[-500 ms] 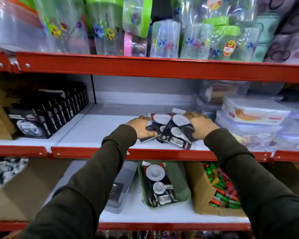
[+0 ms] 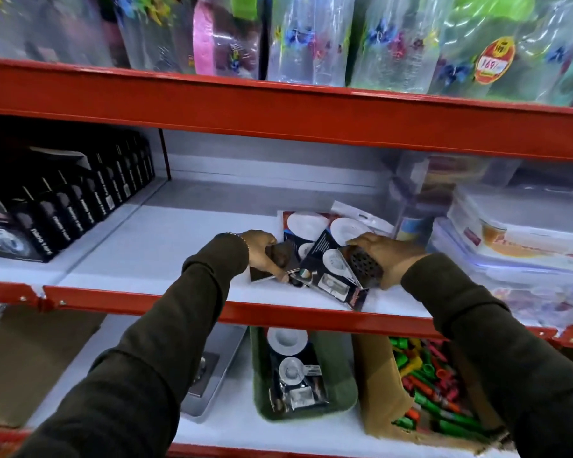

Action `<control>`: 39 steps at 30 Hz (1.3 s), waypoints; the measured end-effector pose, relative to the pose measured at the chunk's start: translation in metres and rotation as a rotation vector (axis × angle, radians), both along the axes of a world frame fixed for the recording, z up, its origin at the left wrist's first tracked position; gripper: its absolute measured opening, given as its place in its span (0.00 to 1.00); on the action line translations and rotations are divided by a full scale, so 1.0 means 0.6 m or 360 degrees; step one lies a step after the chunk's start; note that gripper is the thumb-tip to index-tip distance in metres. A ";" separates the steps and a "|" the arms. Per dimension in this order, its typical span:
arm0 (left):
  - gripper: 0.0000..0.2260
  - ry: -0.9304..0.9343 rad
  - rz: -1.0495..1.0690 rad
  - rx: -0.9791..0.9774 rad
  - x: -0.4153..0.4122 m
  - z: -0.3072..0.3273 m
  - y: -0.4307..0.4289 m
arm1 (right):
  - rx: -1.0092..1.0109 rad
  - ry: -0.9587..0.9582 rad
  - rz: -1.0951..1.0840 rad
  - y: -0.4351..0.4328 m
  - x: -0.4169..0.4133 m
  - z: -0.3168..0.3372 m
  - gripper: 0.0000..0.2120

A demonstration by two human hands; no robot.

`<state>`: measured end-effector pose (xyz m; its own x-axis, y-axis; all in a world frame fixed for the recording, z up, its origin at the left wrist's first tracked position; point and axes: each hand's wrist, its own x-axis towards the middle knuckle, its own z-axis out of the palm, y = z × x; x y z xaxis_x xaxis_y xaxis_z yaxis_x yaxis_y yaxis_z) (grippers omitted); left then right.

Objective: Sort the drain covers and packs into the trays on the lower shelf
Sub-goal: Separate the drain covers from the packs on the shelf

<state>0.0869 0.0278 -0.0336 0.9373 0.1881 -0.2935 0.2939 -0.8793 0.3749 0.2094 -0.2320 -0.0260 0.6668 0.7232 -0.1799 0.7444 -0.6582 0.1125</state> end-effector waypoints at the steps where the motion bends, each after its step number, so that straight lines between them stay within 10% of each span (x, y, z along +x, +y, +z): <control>1: 0.29 -0.0006 -0.0003 -0.0019 0.000 0.000 0.001 | 0.0018 0.0024 -0.0001 -0.001 -0.002 0.005 0.52; 9: 0.42 -0.0050 0.0058 0.0161 -0.047 0.031 0.104 | 0.0257 0.0176 -0.0117 0.034 -0.034 0.071 0.44; 20: 0.33 0.0008 -0.0062 0.0262 -0.127 -0.001 0.278 | 0.0355 0.0201 -0.0012 0.222 -0.136 0.095 0.49; 24: 0.49 -0.0051 -0.0020 0.0086 -0.148 -0.021 0.299 | 0.0397 0.0215 0.0014 0.269 -0.166 0.089 0.46; 28: 0.46 -0.0525 0.0148 -0.0112 -0.174 -0.007 0.335 | 0.0522 0.0334 0.0037 0.326 -0.190 0.080 0.49; 31: 0.34 -0.1005 0.0236 0.0287 -0.187 0.015 0.353 | 0.0598 0.0455 0.0071 0.383 -0.201 0.066 0.41; 39: 0.36 -0.1218 0.0329 0.0626 -0.204 0.021 0.377 | 0.0416 0.0624 0.0126 0.505 -0.209 -0.002 0.39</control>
<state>-0.0356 0.2538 -0.0208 0.7863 0.3307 0.5219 0.2535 -0.9430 0.2156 0.0838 0.0712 -0.0269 0.5259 0.8236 -0.2123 0.7465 -0.5666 -0.3488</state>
